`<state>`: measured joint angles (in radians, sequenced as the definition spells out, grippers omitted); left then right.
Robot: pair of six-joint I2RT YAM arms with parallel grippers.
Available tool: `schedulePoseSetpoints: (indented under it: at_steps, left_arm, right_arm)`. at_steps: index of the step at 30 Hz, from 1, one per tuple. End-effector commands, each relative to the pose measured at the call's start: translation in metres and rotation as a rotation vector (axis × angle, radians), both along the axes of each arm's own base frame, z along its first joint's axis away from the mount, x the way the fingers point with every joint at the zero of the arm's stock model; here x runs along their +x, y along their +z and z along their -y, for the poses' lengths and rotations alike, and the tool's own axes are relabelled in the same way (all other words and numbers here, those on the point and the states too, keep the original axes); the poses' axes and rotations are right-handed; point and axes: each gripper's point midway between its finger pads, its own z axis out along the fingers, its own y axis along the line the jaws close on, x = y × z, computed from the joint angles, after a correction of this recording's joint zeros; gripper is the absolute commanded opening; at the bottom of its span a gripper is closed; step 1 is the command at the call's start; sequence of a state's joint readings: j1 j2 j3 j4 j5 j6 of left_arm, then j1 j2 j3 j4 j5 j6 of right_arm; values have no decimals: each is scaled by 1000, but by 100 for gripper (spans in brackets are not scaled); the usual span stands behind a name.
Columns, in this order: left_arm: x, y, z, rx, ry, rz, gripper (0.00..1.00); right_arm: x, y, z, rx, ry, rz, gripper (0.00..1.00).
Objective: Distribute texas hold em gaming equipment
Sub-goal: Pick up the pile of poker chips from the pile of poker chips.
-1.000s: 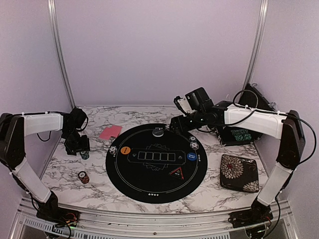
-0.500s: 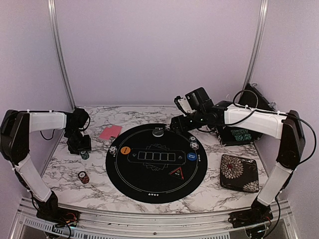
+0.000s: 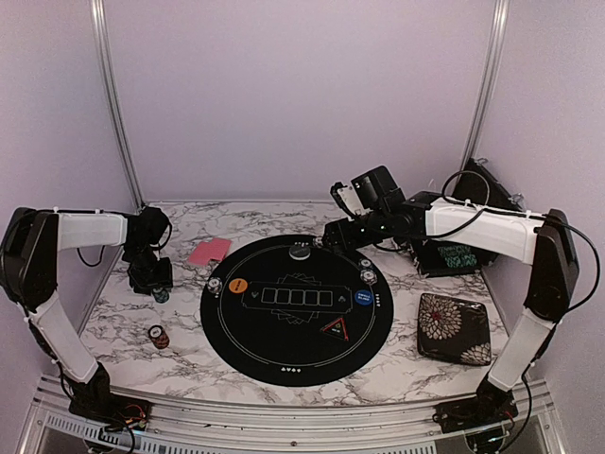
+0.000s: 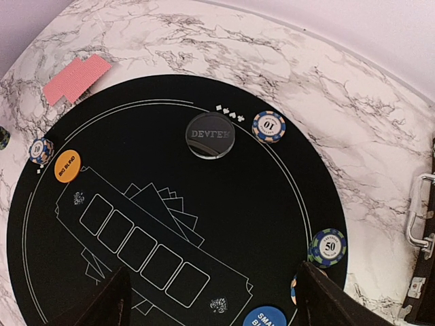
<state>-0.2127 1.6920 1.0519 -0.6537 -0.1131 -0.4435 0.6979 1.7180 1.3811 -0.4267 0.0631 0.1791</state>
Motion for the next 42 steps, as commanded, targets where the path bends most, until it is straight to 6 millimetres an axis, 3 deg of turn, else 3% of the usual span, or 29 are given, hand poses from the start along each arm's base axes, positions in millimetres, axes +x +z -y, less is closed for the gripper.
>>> schedulePoseSetpoints:
  at_steps: [1, 42]
  left_arm:
    - [3, -3, -3, 9, 1, 2, 56]
    - [-1, -13, -6, 25, -4, -20, 50]
  right_arm:
    - [4, 16, -4, 17, -7, 35, 80]
    - [5, 15, -4, 10, -8, 33, 80]
